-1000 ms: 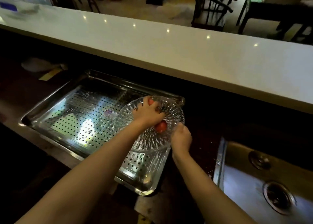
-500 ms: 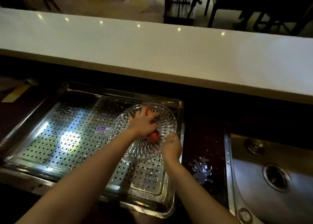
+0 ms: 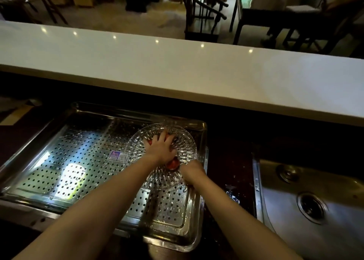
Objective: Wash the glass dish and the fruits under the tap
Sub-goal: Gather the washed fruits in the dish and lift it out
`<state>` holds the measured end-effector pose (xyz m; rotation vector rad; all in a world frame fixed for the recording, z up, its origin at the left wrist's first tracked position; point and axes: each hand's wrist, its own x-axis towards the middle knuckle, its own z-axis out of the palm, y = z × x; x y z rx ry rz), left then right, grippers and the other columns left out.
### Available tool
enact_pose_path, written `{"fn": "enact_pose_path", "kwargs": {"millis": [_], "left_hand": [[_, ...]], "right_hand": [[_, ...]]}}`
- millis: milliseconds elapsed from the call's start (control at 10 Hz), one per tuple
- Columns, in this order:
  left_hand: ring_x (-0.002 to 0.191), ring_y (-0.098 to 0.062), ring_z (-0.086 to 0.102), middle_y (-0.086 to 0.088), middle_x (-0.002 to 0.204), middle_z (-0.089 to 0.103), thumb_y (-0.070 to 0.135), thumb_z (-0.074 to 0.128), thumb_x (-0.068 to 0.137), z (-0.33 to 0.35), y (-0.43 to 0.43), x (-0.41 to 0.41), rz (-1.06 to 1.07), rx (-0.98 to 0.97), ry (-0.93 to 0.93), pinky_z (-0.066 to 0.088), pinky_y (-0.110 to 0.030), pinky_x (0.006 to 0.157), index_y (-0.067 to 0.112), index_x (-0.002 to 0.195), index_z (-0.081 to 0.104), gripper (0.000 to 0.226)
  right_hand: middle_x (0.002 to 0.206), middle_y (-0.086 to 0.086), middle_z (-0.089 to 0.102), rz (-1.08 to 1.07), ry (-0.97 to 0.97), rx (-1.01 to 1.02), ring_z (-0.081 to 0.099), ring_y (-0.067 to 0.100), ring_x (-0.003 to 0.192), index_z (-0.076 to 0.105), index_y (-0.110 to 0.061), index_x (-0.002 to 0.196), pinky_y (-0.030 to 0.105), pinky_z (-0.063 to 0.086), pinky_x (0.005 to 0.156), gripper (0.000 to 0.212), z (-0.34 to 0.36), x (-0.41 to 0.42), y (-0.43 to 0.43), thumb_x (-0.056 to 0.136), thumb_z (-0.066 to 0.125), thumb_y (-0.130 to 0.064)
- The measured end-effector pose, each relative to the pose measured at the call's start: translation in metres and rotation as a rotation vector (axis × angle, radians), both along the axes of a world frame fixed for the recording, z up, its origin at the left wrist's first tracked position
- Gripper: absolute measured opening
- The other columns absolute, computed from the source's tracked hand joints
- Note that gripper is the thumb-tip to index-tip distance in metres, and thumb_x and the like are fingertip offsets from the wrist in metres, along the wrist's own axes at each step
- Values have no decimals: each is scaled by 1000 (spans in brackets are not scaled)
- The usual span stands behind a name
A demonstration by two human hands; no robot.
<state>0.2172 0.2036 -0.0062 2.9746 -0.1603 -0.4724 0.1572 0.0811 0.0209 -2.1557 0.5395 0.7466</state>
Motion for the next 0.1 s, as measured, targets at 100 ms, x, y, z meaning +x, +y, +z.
{"fn": "enact_pose_path", "kwargs": {"millis": [100], "left_hand": [[143,-37,6,-3,159,-6,61,38,87,24,-3,6,-19,84,113,7,-69,106,36,146,9,70]], "right_hand": [[133,20,52,111,8,-41,59,30,111,35,1,136,34,52,85,51,32,6,-11,93,50,-22]]}}
